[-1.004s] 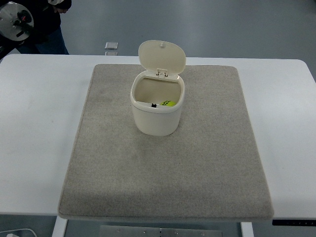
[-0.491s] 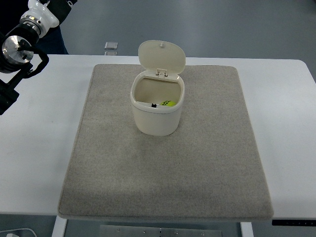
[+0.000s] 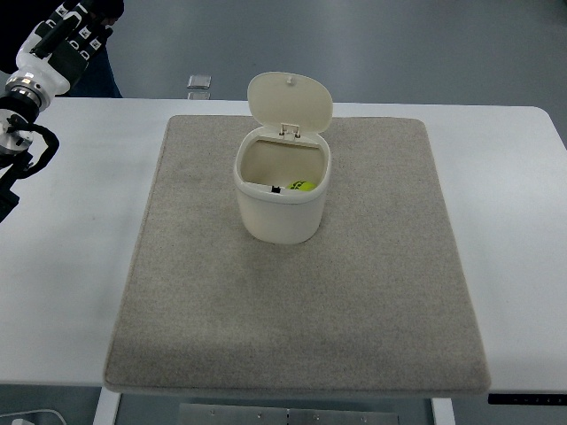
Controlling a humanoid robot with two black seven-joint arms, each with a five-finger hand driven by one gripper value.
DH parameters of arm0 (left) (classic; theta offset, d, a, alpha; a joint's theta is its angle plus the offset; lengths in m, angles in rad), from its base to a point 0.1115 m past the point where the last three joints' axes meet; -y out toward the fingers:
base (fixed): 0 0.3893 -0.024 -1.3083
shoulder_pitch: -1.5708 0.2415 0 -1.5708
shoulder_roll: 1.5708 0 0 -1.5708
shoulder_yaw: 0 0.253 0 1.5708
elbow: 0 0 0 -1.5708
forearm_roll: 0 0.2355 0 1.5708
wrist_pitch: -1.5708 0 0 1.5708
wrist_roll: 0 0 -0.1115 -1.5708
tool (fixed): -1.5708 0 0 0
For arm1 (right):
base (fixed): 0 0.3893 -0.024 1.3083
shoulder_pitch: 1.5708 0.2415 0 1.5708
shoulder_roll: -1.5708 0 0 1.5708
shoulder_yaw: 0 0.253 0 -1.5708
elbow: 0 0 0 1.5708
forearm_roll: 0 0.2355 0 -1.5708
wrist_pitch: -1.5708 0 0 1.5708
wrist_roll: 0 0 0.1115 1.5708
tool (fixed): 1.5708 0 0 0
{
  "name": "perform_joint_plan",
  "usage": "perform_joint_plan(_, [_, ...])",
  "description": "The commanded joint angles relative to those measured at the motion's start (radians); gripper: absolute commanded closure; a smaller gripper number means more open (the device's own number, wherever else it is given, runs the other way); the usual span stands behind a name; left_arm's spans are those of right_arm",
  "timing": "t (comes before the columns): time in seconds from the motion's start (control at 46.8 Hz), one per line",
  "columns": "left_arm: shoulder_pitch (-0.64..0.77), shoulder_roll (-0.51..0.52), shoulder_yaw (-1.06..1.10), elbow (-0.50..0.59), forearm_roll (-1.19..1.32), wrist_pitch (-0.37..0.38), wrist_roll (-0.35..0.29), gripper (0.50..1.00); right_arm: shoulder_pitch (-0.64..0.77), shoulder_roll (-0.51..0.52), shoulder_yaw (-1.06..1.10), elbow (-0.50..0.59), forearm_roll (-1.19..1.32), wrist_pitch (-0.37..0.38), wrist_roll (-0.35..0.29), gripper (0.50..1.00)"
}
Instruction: Put tennis ball into box with left hand
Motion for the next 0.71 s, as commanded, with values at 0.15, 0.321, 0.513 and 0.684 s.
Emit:
perform_joint_plan(0.15, [0.002,-0.024,0.006,0.044,0.011,0.000,0.000,0.553,0.000,0.000,0.000,0.000,0.000,0.000,0.000,0.562])
perform_joint_plan(0.321, [0.005,-0.072,0.009,0.059,0.015,0.006,0.000,0.553,0.000,0.000,0.000,0.000,0.000,0.000,0.000,0.560])
perform_joint_plan(0.513, [0.005,-0.082,0.009,0.061,0.015,0.012,0.000,0.553,0.000,0.000,0.000,0.000,0.000,0.000,0.000,0.562])
perform_joint_plan(0.684, [0.005,-0.082,0.009,0.061,0.015,0.012,0.000,0.553,0.000,0.000,0.003,0.000,0.002,0.001,0.000,0.562])
